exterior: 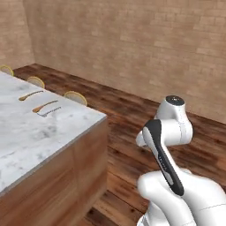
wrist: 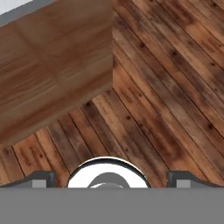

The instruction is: Pick up the metallic utensils from the counter and place them in the open drawer. Make sure not to pick up any wooden utensils.

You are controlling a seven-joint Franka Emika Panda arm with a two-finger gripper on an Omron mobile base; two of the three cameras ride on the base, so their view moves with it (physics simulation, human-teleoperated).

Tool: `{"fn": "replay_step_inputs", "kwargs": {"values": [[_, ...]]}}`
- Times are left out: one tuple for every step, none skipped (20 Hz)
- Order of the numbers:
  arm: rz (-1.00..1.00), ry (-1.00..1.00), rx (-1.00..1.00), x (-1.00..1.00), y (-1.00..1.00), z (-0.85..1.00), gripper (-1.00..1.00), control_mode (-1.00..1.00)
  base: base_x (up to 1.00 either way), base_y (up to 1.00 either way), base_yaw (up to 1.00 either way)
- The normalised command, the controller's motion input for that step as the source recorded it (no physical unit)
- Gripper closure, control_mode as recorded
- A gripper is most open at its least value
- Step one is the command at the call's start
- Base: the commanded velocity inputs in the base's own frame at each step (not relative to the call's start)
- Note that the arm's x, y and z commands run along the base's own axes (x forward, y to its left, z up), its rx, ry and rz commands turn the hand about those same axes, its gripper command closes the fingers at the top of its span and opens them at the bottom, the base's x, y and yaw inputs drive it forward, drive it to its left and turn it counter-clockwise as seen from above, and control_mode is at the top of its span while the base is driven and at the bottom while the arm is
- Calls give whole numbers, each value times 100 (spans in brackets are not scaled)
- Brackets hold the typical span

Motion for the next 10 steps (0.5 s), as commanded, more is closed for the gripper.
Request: {"fn": "replay_step_inputs", "kwargs": {"values": [[0,0,0,0,0,0,-100,100,94,-89,59],[0,0,0,0,0,0,-100,100,97,-94,57],[0,0,0,0,0,0,-100,100,97,-94,57],[0,0,0,0,0,0,-100,100,96,-95,57],[0,0,0,0,0,0,-100,100,95,-97,56],[0,0,0,0,0,0,-100,100,92,-99,55],[0,0,0,0,0,0,-100,100,89,-100,55],[0,0,0,0,0,0,-100,100,82,-100,54],[0,0,0,0,0,0,-100,100,80,-100,53],[0,0,0,0,0,0,-100,100,76,-100,51]]}}
